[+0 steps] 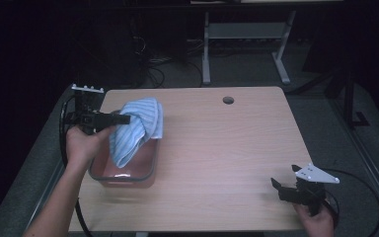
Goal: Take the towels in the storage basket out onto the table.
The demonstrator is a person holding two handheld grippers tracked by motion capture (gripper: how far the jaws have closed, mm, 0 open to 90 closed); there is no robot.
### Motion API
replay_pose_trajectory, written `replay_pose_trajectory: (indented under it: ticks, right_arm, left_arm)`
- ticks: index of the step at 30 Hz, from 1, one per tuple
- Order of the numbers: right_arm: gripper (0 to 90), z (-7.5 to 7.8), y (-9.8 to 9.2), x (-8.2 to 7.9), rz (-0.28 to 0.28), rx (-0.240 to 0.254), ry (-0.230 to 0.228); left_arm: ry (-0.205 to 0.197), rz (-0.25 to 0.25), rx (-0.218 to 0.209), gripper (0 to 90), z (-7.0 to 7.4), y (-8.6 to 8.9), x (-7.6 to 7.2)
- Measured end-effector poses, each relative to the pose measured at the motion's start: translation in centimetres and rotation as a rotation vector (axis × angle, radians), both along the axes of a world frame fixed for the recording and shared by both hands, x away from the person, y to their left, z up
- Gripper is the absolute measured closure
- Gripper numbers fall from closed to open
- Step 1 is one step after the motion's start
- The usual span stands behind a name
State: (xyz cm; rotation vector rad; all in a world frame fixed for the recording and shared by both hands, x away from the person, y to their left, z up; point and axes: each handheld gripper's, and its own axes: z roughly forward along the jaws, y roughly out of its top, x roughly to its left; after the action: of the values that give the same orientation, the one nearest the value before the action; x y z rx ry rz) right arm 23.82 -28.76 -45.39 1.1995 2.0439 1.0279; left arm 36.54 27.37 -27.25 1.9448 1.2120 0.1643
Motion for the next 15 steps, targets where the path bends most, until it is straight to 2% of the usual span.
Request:
replay_pose_trajectory:
  ticks: [9,15]
  right_arm:
    - [13.9,0.0,-0.1,0.0,0.000,0.003,0.000]
    - [13.9,0.0,0.0,0.0,0.002,0.004,-0.001]
  left_arm:
    - [-0.014,-0.037,-0.004,78.0,0.9,-1.8,0.3]
    - [-0.013,-0.058,-0.012,77.9,1.0,-3.0,0.5]
